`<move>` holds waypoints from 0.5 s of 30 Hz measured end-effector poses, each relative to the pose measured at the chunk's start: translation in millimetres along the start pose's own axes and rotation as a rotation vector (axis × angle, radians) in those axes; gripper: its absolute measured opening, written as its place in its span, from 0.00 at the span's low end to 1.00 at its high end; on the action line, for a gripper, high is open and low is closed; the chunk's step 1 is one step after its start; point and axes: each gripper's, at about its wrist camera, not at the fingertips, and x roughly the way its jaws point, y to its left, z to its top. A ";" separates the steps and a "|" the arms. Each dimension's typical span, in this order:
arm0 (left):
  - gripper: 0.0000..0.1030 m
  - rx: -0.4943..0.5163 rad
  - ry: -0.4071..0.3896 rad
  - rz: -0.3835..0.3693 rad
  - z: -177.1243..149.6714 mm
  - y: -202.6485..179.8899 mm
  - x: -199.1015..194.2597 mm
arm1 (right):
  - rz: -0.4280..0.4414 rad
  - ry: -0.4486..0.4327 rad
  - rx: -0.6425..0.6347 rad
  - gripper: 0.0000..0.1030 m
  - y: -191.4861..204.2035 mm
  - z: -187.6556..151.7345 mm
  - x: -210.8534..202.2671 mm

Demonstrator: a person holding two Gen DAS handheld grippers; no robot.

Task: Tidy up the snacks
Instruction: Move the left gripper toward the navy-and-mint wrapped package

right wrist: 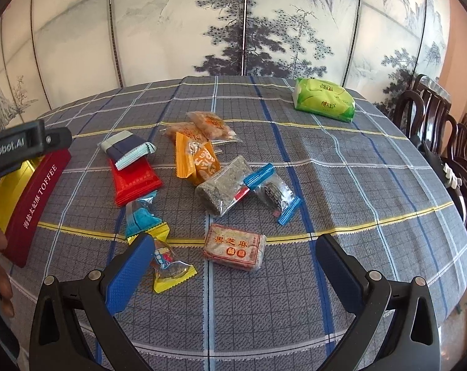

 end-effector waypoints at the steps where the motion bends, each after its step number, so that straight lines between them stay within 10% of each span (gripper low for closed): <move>1: 1.00 0.001 0.003 0.007 2.1 -1.1 1.8 | 0.006 0.000 0.004 1.00 -0.2 0.0 -0.1; 15: 1.00 0.016 0.041 0.049 1.9 -14.3 28.1 | 0.006 0.007 0.032 1.00 -9.8 -0.5 2.5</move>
